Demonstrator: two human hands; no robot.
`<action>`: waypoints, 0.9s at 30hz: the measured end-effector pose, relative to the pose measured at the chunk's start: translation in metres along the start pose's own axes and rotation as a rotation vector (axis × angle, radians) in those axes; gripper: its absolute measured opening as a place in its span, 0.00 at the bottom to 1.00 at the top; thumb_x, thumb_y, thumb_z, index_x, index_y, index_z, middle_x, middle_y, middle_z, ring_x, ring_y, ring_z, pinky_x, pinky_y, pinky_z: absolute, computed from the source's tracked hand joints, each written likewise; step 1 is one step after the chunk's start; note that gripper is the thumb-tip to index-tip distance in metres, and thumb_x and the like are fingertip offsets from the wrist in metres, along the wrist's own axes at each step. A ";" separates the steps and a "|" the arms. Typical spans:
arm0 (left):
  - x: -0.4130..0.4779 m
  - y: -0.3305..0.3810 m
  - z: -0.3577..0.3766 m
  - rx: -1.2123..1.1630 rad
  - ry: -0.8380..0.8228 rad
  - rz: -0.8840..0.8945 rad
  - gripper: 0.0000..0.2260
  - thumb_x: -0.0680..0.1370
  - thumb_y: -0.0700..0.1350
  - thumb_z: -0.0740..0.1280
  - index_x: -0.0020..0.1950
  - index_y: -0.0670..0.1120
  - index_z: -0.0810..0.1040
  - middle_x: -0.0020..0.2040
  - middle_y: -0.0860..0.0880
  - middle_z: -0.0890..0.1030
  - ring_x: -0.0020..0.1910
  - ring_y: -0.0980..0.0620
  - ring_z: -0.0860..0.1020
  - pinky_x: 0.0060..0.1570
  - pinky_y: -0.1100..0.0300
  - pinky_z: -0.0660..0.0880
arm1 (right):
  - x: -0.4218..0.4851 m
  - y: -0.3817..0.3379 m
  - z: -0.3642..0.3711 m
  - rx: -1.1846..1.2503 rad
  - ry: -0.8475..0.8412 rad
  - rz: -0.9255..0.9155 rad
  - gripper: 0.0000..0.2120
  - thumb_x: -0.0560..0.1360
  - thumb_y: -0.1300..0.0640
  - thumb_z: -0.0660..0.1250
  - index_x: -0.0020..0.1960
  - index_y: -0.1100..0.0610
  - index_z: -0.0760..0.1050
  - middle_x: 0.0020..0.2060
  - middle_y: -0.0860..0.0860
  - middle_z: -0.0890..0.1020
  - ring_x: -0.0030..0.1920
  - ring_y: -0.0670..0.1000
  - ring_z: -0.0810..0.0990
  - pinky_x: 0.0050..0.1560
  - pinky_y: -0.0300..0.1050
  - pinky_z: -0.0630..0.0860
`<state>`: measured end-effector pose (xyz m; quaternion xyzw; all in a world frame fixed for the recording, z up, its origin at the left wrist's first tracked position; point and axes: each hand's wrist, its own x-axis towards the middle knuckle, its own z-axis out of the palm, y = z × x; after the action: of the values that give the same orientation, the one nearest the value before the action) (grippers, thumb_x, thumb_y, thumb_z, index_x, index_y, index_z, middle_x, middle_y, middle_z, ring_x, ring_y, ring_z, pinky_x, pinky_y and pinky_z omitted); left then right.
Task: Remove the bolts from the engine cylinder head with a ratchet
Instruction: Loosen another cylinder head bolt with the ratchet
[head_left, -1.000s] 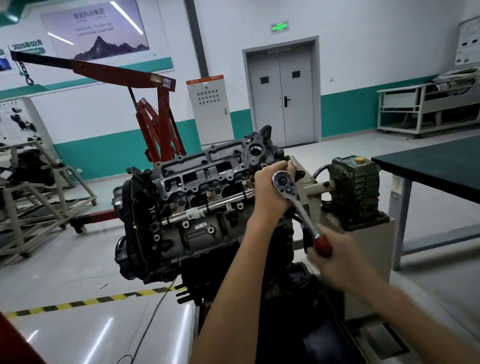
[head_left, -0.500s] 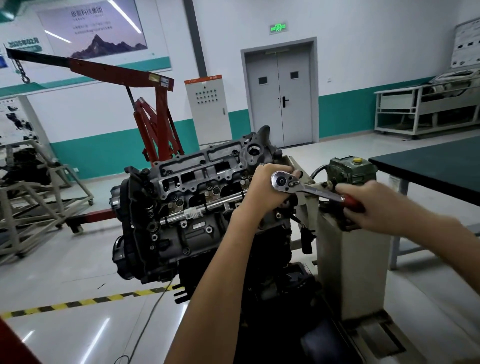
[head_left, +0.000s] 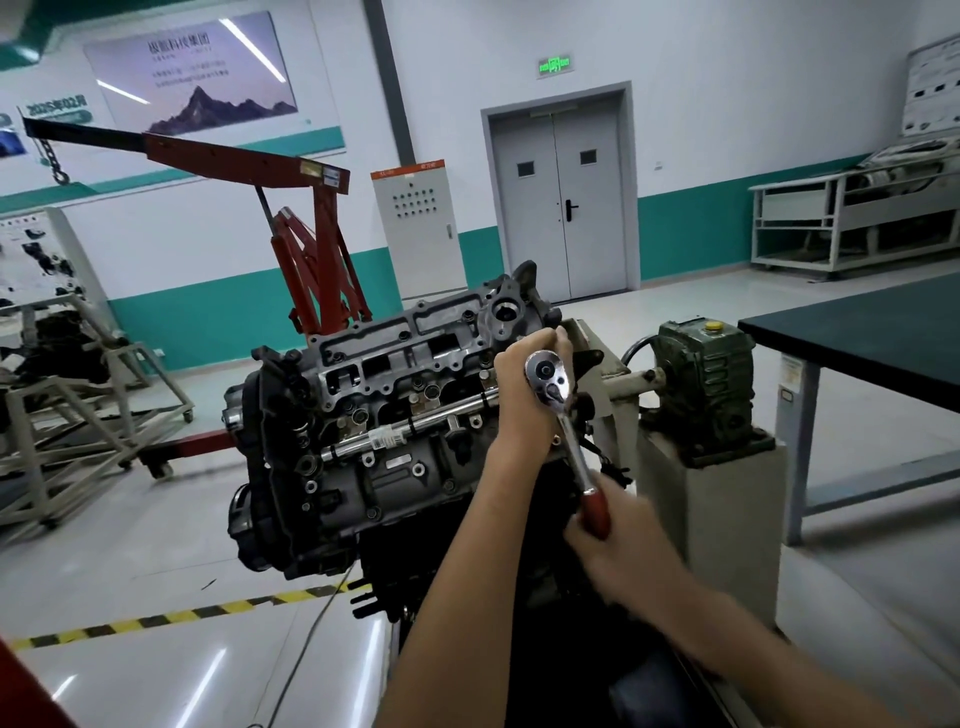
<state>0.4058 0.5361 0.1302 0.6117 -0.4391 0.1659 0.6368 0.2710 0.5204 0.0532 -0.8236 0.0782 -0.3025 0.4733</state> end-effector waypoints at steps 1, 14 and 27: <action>0.000 0.000 -0.004 0.009 -0.064 0.014 0.19 0.80 0.37 0.63 0.29 0.36 0.66 0.26 0.46 0.66 0.26 0.53 0.64 0.28 0.59 0.60 | 0.006 0.004 -0.021 -0.116 -0.036 -0.047 0.11 0.69 0.69 0.65 0.37 0.55 0.69 0.25 0.49 0.71 0.23 0.43 0.70 0.26 0.33 0.66; -0.001 0.003 0.005 0.070 0.017 0.043 0.22 0.80 0.37 0.63 0.27 0.46 0.64 0.24 0.55 0.64 0.24 0.59 0.61 0.25 0.61 0.58 | 0.019 0.023 -0.055 -0.325 -0.006 -0.077 0.07 0.70 0.66 0.68 0.48 0.62 0.73 0.30 0.53 0.76 0.25 0.44 0.72 0.29 0.35 0.73; 0.009 0.003 -0.016 0.211 -0.306 0.093 0.19 0.78 0.37 0.66 0.28 0.41 0.64 0.26 0.47 0.65 0.28 0.51 0.62 0.30 0.58 0.59 | 0.040 0.007 -0.099 -0.528 -0.217 -0.220 0.14 0.70 0.67 0.67 0.42 0.48 0.71 0.30 0.50 0.77 0.27 0.46 0.76 0.32 0.39 0.76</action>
<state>0.4141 0.5487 0.1407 0.6721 -0.5390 0.1454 0.4864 0.2475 0.4277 0.1006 -0.9492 0.0131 -0.2314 0.2130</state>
